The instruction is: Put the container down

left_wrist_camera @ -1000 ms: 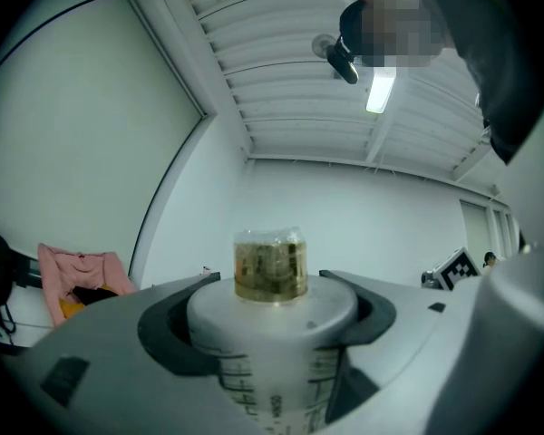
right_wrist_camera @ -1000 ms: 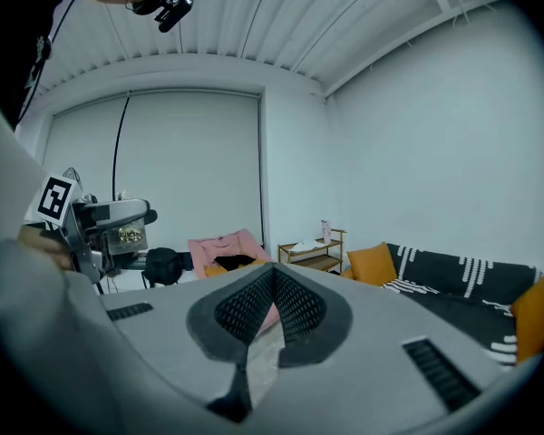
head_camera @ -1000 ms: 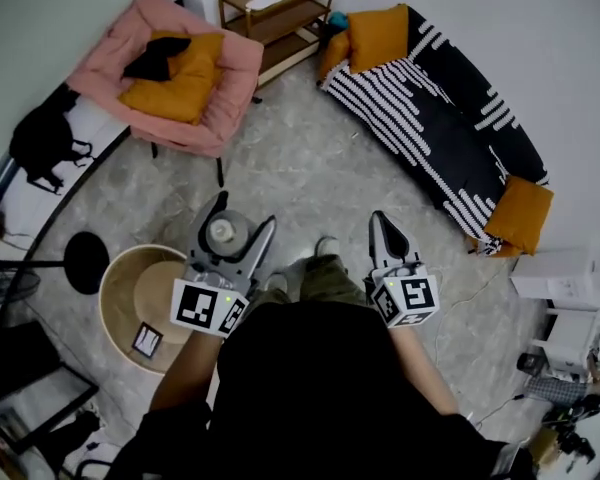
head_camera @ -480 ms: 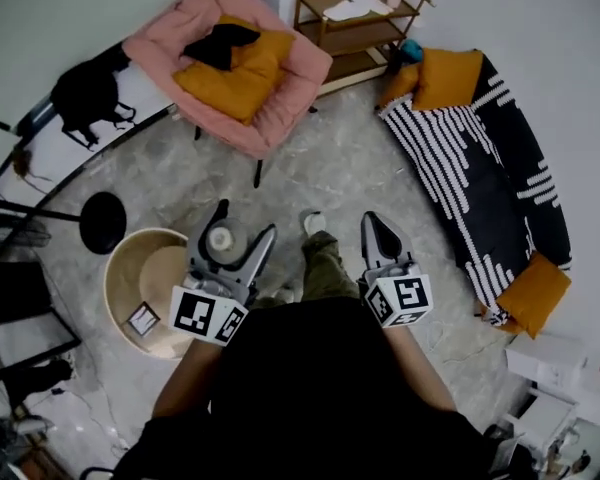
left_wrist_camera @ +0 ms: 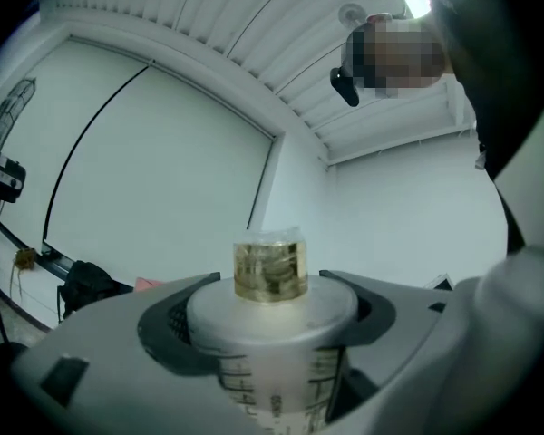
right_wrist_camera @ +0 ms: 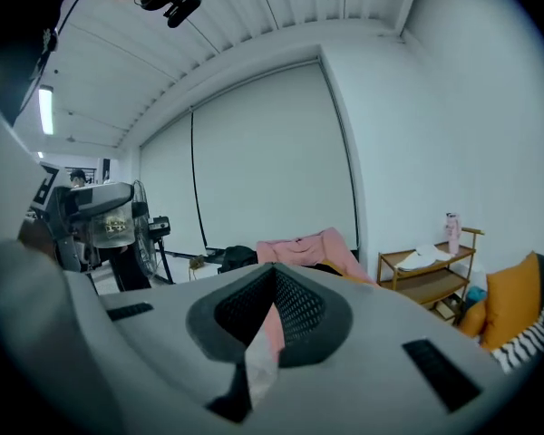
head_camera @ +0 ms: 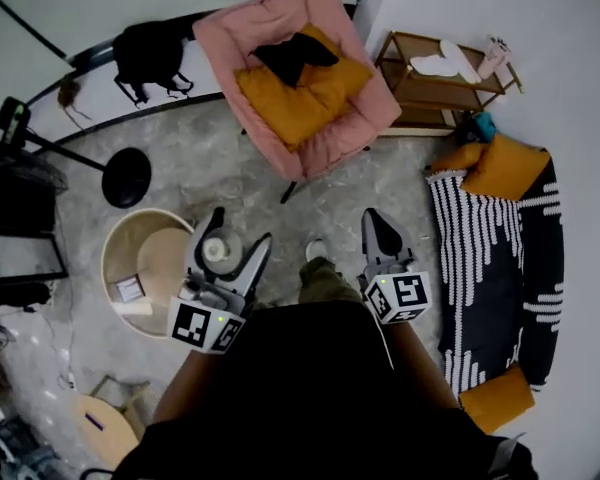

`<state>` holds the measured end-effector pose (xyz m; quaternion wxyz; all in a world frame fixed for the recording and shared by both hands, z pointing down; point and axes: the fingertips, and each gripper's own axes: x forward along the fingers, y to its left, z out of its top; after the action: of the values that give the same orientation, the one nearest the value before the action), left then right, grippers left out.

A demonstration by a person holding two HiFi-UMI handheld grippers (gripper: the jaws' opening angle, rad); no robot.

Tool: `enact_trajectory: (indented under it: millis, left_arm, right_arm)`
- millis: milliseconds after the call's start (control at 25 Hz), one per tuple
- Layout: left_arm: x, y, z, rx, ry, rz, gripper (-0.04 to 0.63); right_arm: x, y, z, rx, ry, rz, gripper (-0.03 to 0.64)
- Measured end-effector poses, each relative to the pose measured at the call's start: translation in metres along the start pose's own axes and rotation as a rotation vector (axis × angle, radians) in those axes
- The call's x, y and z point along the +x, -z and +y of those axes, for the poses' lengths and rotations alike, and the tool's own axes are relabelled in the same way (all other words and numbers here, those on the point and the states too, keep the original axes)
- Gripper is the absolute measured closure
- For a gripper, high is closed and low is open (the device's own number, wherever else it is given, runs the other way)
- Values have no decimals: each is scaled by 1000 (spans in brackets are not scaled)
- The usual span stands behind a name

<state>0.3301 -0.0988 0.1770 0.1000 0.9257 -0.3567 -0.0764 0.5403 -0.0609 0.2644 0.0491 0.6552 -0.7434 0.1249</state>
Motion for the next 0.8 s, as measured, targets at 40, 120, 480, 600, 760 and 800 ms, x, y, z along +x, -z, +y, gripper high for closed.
enact_trajectory:
  millis: [40,120,480,600,760,800]
  left_arm:
    - [10,-1,3,0,-28,-7,250]
    - [30,-3,10,1,-79,-18,250]
    - [70,-2,48,8,-302,-37,250]
    - [73,2,57,10,-350,-36,250]
    - [75,7,60,-1,-389,-40,250]
    - [75,10,60,-5,-399,-36,250]
  right_arm:
    - [13,-6,-11,-11,-19,3,595]
    - [39,-17,-31,-27,-56,9,595]
    - [137,-31,-51,-73,-280,60,595]
    - [154,-27,-46,-71,-332,73,595]
    - [166,-19,-45,-69,-369,78,595]
    - [169,-15,-46,-68,-379,84,595]
